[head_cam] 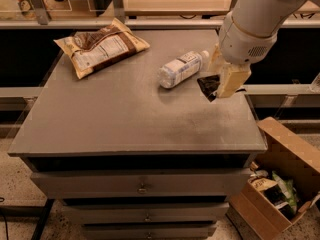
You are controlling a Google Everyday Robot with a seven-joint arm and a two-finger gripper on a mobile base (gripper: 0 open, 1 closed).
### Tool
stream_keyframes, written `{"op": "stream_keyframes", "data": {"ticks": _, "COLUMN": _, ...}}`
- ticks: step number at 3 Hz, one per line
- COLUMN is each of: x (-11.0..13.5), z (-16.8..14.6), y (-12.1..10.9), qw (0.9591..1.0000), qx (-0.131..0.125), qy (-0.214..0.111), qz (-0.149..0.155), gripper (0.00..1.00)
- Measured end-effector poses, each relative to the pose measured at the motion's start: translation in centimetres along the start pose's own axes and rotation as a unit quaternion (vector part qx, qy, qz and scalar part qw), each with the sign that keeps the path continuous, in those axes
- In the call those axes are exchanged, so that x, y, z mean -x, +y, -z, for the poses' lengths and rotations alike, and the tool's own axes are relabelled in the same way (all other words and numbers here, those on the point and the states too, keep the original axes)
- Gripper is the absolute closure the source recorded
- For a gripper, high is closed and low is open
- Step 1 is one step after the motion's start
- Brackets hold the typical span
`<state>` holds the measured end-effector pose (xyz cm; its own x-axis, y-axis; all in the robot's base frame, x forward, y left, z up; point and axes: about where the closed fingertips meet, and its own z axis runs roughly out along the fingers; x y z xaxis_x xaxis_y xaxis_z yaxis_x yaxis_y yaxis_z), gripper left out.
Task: Pick rxbar chocolate
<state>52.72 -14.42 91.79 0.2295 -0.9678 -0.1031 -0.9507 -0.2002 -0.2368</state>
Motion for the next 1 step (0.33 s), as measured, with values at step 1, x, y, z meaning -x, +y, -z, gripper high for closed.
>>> {"op": "stream_keyframes", "data": {"ticks": 1, "x": 0.01, "z": -0.03, "y": 0.01, "qw": 1.0, "qx": 0.0, "qy": 0.0, "qz": 0.0, "gripper": 1.0}}
